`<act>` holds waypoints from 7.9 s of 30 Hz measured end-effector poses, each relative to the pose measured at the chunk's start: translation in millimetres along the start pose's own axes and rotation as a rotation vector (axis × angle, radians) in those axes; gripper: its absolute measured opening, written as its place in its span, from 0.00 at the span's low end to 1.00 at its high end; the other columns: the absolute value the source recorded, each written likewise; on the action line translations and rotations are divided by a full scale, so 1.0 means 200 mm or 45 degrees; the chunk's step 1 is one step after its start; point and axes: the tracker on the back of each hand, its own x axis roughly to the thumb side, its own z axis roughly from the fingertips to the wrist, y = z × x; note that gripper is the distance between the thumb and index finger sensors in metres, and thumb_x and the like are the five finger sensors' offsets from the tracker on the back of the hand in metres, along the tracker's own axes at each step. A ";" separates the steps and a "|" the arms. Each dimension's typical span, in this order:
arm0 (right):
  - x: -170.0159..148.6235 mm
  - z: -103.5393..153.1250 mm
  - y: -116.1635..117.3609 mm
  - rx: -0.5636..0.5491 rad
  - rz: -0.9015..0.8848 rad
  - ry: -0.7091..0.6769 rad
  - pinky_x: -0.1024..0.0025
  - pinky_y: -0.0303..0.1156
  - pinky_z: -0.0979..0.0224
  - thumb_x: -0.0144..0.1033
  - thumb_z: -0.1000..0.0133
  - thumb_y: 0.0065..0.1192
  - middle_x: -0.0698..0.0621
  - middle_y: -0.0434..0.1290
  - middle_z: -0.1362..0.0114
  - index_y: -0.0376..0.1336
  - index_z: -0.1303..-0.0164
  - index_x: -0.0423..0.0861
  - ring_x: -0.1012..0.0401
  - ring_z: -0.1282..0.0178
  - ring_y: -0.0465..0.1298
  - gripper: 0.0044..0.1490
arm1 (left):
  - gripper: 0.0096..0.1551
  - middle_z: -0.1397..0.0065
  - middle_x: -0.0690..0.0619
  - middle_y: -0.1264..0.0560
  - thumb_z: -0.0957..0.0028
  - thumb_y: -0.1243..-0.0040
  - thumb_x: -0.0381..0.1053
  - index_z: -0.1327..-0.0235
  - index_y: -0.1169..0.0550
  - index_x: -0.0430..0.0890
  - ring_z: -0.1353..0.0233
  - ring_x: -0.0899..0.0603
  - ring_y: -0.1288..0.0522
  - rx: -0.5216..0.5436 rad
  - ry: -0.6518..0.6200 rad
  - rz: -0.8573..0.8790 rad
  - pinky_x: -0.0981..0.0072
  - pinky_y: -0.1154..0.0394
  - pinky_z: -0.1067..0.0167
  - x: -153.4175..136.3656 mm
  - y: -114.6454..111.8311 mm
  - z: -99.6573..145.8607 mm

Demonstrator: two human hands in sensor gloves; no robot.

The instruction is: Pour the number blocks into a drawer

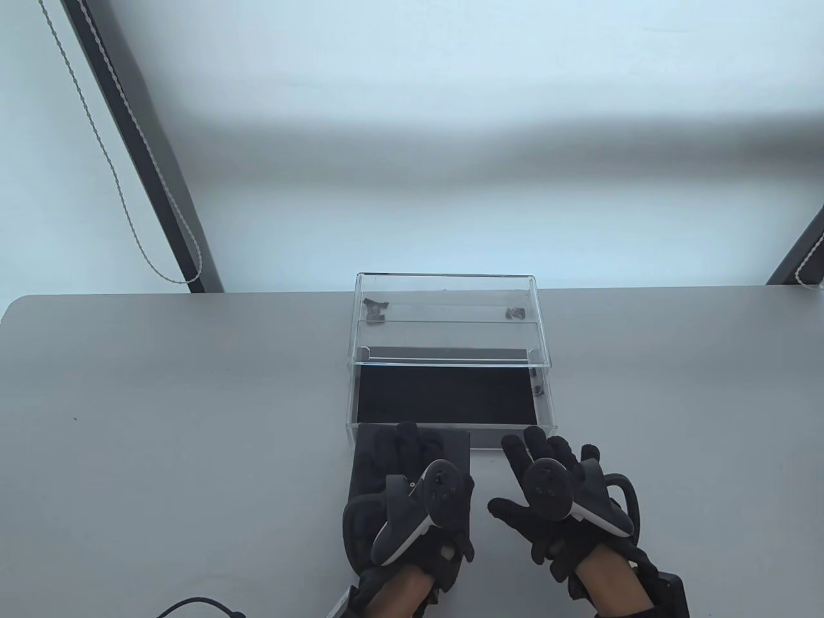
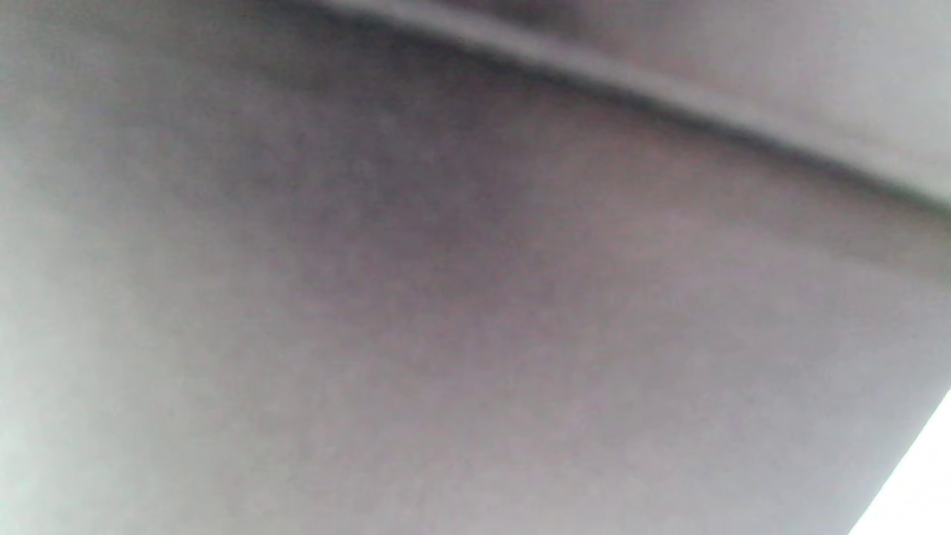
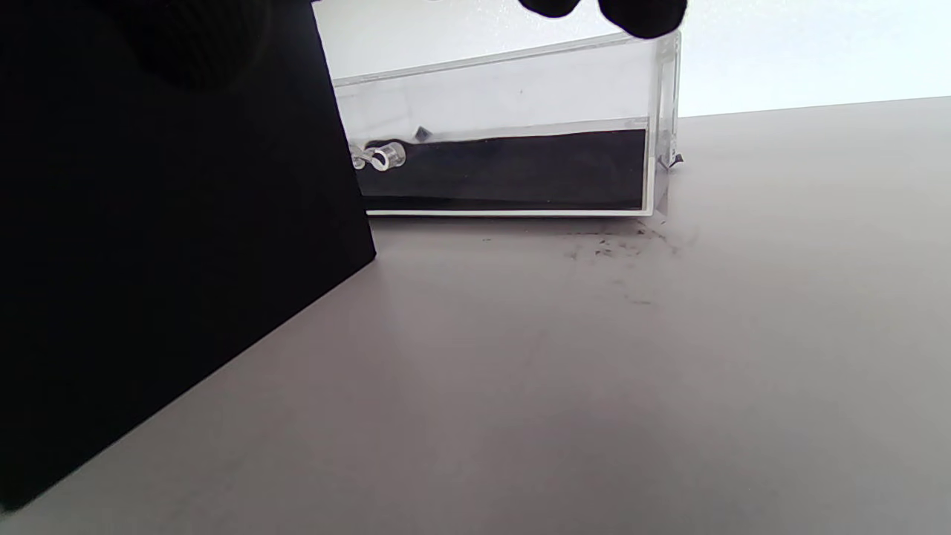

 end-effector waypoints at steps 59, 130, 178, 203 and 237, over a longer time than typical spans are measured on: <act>0.10 0.02 0.18 -0.194 -1.259 -0.030 0.34 0.61 0.26 0.65 0.45 0.44 0.34 0.58 0.19 0.50 0.22 0.37 0.35 0.24 0.65 0.53 | 0.53 0.15 0.32 0.46 0.49 0.61 0.74 0.22 0.44 0.39 0.18 0.25 0.47 -0.180 -0.033 1.306 0.25 0.50 0.27 -0.75 -0.16 -0.02; 0.24 0.13 0.00 -0.558 -0.997 -0.484 0.30 0.50 0.23 0.65 0.46 0.46 0.34 0.45 0.14 0.44 0.18 0.46 0.33 0.19 0.51 0.52 | 0.44 0.17 0.49 0.34 0.48 0.33 0.56 0.23 0.42 0.50 0.21 0.34 0.28 -0.233 -0.975 2.230 0.28 0.37 0.25 -0.61 0.18 0.06; 0.18 0.10 0.02 -0.471 -1.043 -0.361 0.29 0.48 0.23 0.66 0.46 0.46 0.35 0.45 0.14 0.44 0.18 0.45 0.32 0.19 0.51 0.53 | 0.41 0.16 0.47 0.37 0.49 0.35 0.49 0.24 0.40 0.51 0.17 0.35 0.36 0.167 -0.130 0.465 0.27 0.41 0.25 -1.10 0.05 -0.09; 0.25 0.13 -0.01 -0.505 -0.958 -0.456 0.32 0.43 0.20 0.65 0.46 0.47 0.36 0.44 0.13 0.43 0.18 0.45 0.34 0.17 0.49 0.53 | 0.32 0.17 0.46 0.33 0.48 0.42 0.47 0.27 0.32 0.51 0.19 0.33 0.35 -0.122 -0.021 0.203 0.29 0.39 0.26 -1.06 -0.20 -0.19; 0.54 0.18 0.01 -0.512 0.096 -0.712 0.47 0.58 0.17 0.64 0.51 0.66 0.45 0.78 0.30 0.68 0.35 0.47 0.45 0.34 0.79 0.42 | 0.37 0.16 0.43 0.35 0.47 0.44 0.58 0.24 0.35 0.50 0.18 0.31 0.37 -0.045 -0.104 0.348 0.28 0.40 0.27 -0.97 -0.11 -0.10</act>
